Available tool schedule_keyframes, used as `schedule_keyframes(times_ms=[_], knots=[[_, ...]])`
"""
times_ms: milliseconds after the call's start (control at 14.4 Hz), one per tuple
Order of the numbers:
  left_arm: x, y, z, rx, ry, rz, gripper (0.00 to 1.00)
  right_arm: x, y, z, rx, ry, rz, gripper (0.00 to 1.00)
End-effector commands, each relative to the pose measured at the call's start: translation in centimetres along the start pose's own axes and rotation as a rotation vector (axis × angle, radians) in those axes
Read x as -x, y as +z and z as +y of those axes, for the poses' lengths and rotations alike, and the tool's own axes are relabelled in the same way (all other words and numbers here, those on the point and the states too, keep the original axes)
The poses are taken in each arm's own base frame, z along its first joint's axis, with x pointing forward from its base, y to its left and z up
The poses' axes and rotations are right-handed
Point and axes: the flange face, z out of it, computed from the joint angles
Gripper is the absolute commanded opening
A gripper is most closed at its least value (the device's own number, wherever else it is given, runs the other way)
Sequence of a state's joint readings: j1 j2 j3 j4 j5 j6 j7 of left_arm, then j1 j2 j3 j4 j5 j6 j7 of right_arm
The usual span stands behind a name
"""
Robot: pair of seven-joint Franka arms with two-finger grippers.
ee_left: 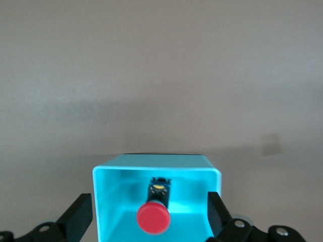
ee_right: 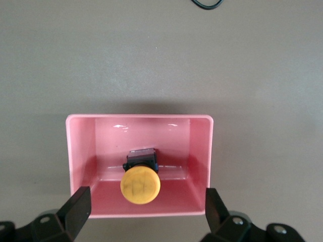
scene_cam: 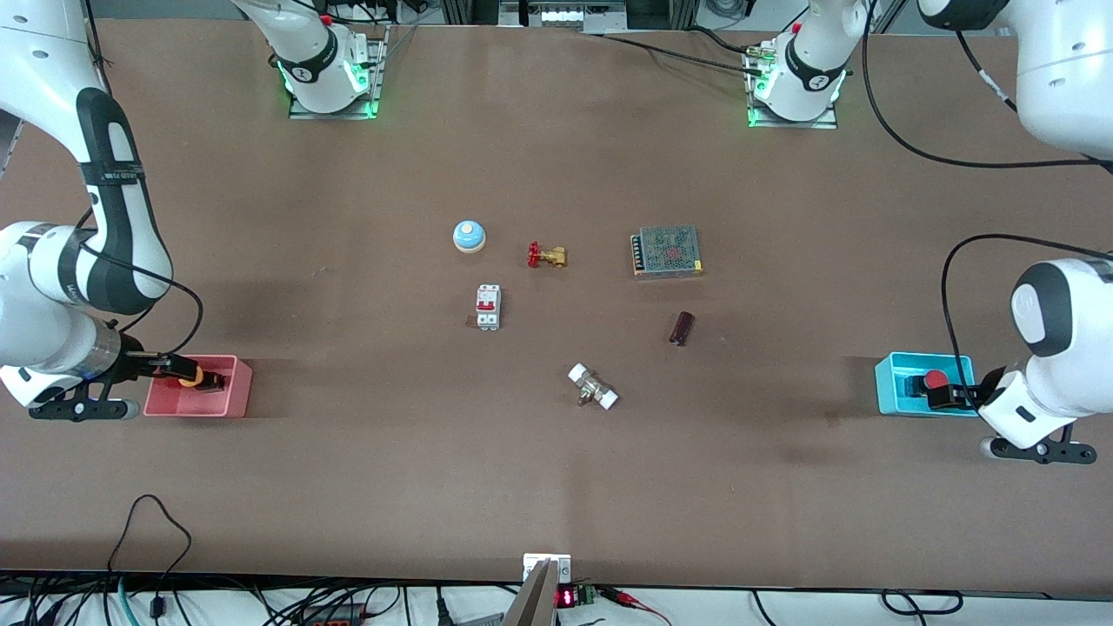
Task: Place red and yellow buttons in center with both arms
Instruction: 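Close the right gripper on the yellow button while the left gripper grasps the red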
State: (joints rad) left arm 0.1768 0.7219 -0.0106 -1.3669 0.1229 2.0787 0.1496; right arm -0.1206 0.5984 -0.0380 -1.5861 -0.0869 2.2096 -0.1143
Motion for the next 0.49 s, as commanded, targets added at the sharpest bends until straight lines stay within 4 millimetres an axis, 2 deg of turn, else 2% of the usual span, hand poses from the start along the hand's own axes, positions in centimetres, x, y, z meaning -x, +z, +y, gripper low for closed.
schedule_keyframes(times_ms=[0,70,418], knots=[[1.6,2.2,-0.8,0.017,0.01,-0.022,0.99,0.1,1.2,0.1,-0.006,-0.012,0.012,1.0],[2.2,3.1,-1.5,0.039,-0.008,-0.036,0.98,0.1,1.8,0.0,-0.008,-0.013,0.005,1.0],[3.2,5.1,-1.4,0.12,-0.003,-0.06,0.96,0.4,4.2,-0.5,-0.009,-0.023,-0.013,1.0]])
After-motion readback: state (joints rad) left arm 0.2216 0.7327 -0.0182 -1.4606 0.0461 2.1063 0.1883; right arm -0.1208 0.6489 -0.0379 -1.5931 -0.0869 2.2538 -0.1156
